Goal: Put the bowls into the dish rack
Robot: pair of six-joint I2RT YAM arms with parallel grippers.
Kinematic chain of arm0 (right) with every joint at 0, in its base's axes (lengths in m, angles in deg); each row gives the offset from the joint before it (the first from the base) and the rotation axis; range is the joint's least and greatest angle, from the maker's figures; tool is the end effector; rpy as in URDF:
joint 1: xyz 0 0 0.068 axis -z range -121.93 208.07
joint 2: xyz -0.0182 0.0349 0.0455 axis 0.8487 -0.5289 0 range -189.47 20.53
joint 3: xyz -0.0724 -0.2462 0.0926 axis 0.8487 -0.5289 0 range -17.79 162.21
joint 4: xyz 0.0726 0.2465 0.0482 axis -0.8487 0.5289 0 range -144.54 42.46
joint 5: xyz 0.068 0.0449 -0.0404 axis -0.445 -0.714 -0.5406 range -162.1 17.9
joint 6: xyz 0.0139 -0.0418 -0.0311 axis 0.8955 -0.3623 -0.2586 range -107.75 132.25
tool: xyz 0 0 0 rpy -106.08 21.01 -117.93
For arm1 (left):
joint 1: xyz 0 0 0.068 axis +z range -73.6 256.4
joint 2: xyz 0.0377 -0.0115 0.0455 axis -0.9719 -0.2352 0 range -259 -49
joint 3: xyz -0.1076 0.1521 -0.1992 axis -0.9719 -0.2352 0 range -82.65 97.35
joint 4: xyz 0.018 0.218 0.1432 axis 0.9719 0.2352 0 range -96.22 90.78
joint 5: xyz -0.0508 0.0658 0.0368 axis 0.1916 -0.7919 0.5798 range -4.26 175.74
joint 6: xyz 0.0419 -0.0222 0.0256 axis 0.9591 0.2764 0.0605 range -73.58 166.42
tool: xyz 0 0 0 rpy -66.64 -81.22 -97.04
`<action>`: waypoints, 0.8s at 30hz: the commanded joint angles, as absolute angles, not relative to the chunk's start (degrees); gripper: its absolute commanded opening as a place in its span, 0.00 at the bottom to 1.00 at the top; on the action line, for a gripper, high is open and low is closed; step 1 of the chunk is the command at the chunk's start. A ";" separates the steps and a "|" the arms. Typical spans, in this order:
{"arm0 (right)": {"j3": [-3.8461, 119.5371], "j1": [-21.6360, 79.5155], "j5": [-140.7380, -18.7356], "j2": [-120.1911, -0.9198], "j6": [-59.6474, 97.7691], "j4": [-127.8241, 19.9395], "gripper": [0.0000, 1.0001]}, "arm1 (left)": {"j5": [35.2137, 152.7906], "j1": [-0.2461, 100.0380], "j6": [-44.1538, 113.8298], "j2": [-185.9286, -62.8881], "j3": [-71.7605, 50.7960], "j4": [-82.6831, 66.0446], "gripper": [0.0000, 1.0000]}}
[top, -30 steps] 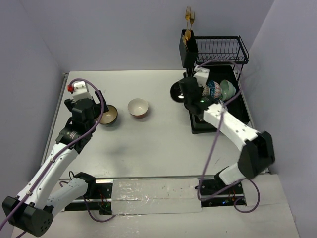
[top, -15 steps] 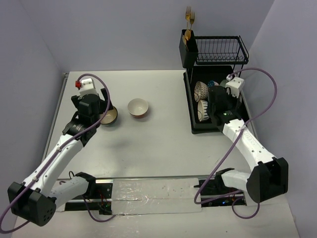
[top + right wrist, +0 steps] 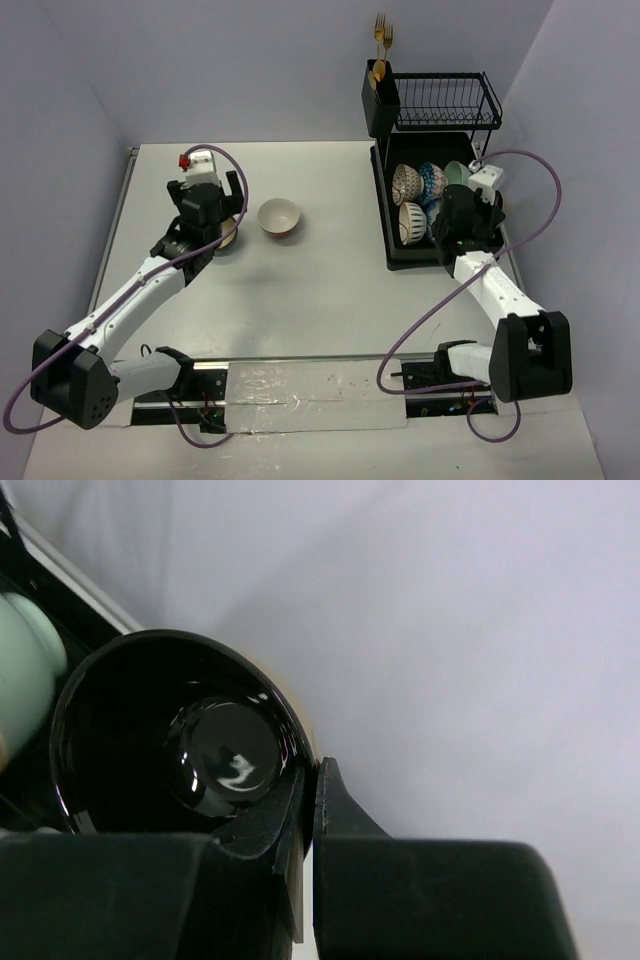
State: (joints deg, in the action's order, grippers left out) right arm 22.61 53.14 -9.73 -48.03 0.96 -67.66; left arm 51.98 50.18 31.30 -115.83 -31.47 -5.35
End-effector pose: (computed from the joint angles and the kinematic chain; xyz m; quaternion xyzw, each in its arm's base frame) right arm 0.2571 -0.0096 0.2730 0.2162 0.7165 -0.4391 0.4970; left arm 0.2488 -0.1005 0.3184 -0.0988 0.7800 0.0157 0.6177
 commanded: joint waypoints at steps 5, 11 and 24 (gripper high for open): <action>20.62 53.50 -7.24 -55.58 -14.64 -97.51 0.00 | 50.41 49.41 33.85 -113.87 -33.43 -12.54 0.99; 18.60 53.67 -4.69 -58.40 -19.22 -104.28 0.00 | 50.85 49.50 34.11 -112.37 -33.87 -12.90 0.99; 17.19 53.85 -2.75 -64.64 -18.52 -104.28 0.00 | 50.84 49.41 34.91 -108.24 -34.66 -12.54 0.99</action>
